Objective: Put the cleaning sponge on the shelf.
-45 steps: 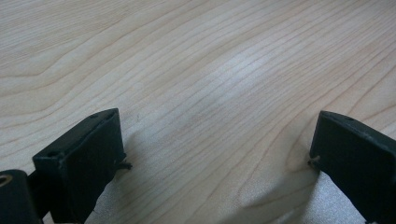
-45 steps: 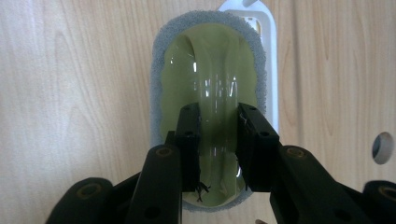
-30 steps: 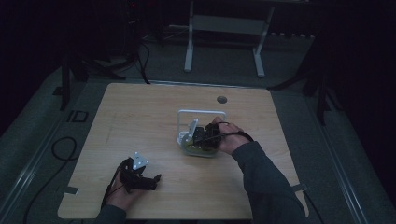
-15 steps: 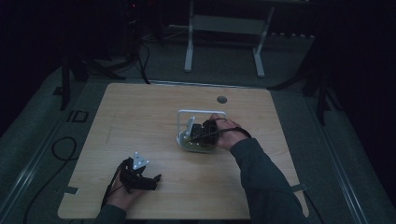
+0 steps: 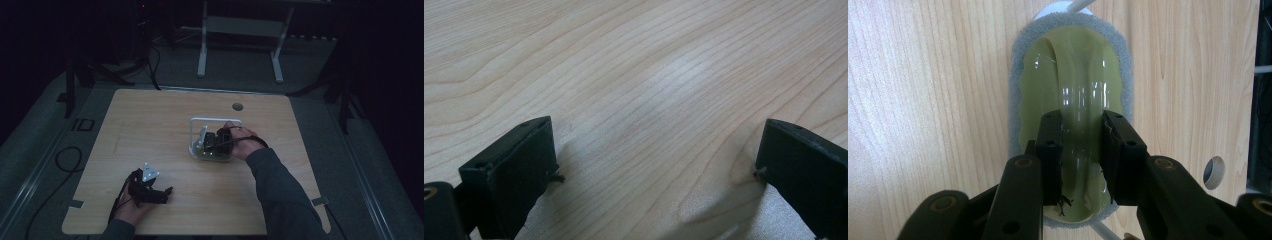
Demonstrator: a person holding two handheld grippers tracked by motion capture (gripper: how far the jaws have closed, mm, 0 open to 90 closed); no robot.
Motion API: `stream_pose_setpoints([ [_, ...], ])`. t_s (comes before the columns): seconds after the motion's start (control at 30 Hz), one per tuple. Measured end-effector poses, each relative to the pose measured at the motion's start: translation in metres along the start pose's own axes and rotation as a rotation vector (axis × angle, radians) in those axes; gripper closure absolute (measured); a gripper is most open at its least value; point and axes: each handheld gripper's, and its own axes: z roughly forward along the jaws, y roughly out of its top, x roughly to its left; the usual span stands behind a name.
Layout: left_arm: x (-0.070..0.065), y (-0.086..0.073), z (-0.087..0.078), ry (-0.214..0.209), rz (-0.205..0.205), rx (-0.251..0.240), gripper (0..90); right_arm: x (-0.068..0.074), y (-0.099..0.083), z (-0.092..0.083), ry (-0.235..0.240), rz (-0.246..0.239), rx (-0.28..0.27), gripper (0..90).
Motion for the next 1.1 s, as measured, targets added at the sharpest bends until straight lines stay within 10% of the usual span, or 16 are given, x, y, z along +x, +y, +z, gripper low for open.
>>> stream_pose_setpoints([
  [1.1, 0.0, 0.0, 0.0, -0.001, 0.0, 0.001, 2.9, 0.001, 0.001, 0.019, -0.053, -0.002, 0.04, 71.5],
])
